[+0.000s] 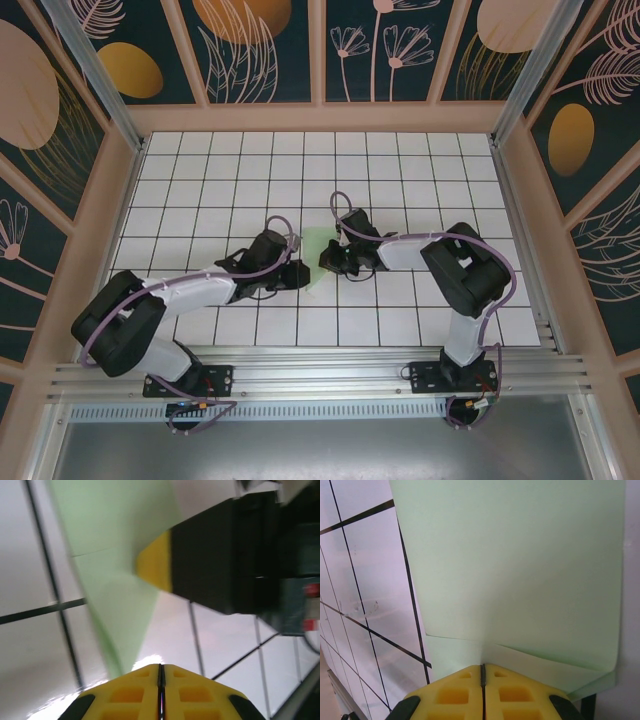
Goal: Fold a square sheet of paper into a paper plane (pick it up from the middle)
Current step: Third fold the triangle at the center of the table.
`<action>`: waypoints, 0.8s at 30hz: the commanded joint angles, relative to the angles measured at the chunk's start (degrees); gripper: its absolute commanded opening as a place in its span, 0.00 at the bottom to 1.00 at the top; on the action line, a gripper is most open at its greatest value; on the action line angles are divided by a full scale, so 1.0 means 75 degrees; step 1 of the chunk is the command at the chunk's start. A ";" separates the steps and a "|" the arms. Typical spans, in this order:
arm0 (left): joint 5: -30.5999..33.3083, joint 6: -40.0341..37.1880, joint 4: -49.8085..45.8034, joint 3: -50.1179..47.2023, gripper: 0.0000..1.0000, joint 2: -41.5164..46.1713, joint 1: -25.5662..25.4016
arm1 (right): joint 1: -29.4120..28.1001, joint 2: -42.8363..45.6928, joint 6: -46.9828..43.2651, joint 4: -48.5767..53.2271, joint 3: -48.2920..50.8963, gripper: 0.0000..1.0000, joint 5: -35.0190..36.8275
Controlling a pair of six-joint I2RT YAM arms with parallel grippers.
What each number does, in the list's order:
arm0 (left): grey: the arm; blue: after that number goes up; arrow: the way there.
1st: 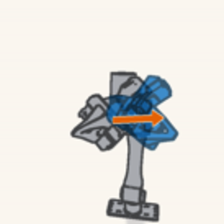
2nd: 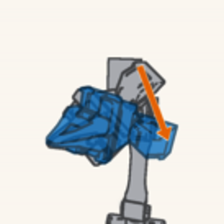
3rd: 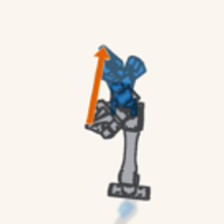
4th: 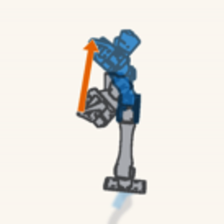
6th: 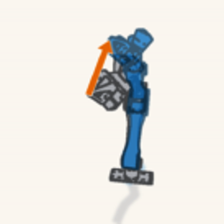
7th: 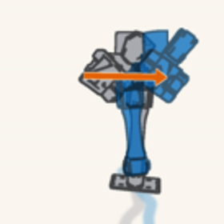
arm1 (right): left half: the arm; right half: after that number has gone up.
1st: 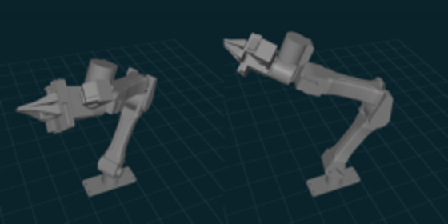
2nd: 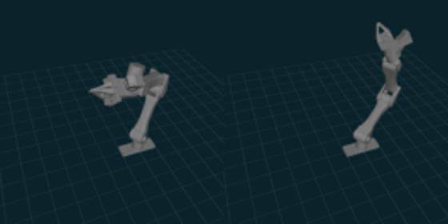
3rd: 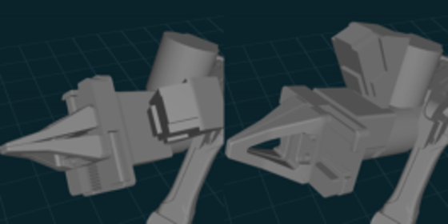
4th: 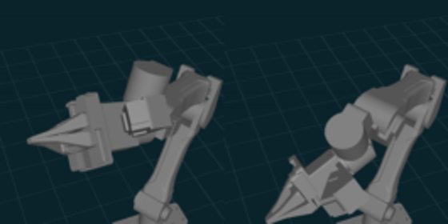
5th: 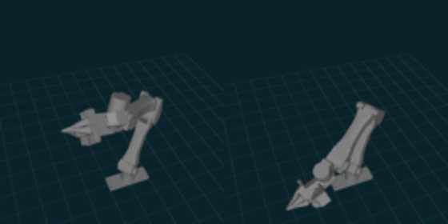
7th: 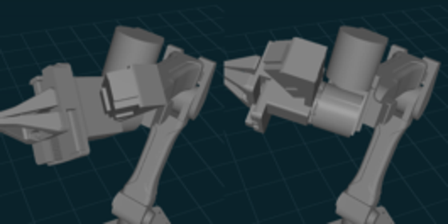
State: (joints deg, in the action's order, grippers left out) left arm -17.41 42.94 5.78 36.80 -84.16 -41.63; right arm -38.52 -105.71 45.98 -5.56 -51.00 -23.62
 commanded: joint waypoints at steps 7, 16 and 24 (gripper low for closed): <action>-0.0455 0.0071 0.0382 0.0605 0.09 -0.1220 -0.0028 | -0.0090 -0.0579 -0.0002 0.0797 0.0086 0.08 0.0782; -0.0077 -0.0190 -0.0113 0.0480 0.07 -0.1609 -0.0028 | -0.0090 -0.0602 0.0009 0.0852 0.0124 0.08 0.0839; 0.0565 -0.0493 -0.0560 0.0305 0.07 -0.1515 -0.0028 | -0.0090 -0.0614 -0.0034 0.0930 0.0121 0.08 0.0911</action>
State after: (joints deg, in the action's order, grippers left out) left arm -16.32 41.12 5.63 40.10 -95.42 -41.69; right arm -38.74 -105.97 45.98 -5.54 -51.35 -23.20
